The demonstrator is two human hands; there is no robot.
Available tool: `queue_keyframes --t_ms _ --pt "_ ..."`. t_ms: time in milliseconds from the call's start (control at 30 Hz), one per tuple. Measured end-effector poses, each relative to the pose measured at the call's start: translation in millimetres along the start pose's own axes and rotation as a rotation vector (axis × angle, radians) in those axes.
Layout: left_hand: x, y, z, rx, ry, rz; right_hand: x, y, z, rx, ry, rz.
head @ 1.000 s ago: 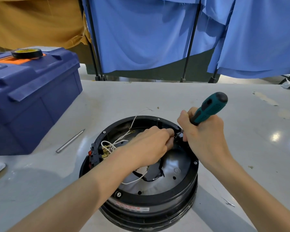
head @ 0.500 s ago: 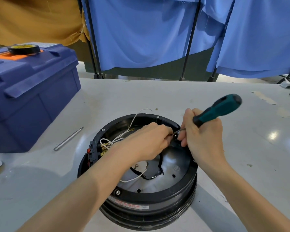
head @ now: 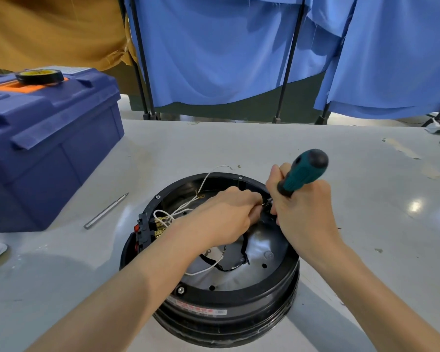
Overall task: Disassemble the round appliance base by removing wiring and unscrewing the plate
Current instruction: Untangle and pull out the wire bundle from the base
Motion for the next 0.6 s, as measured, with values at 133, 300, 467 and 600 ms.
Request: queue_keyframes --t_ms 133,300,467,600 --pt "0.8 -1.1 1.3 0.027 -0.016 -0.012 0.7 -8.2 3.1 0.064 -0.053 -0.057" --pt "2.1 0.5 1.4 0.015 -0.016 -0.007 -0.1 -14.5 2.2 0.124 -0.081 -0.072" --pt "1.7 -0.3 3.1 0.034 -0.018 -0.017 -2.4 -21.0 1.2 0.249 -0.097 -0.118" --pt "1.2 -1.9 6.1 0.055 -0.019 -0.026 -2.3 -23.9 1.5 0.261 -0.099 -0.125"
Point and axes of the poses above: each hand's wrist, its own x-axis towards the middle knuckle, its own z-axis out of the back of the hand, y = z × x, the point moved 8 cm from there along x, towards the middle knuckle, and after that the axes turned 7 degrees about z, right-handed, at the moved point
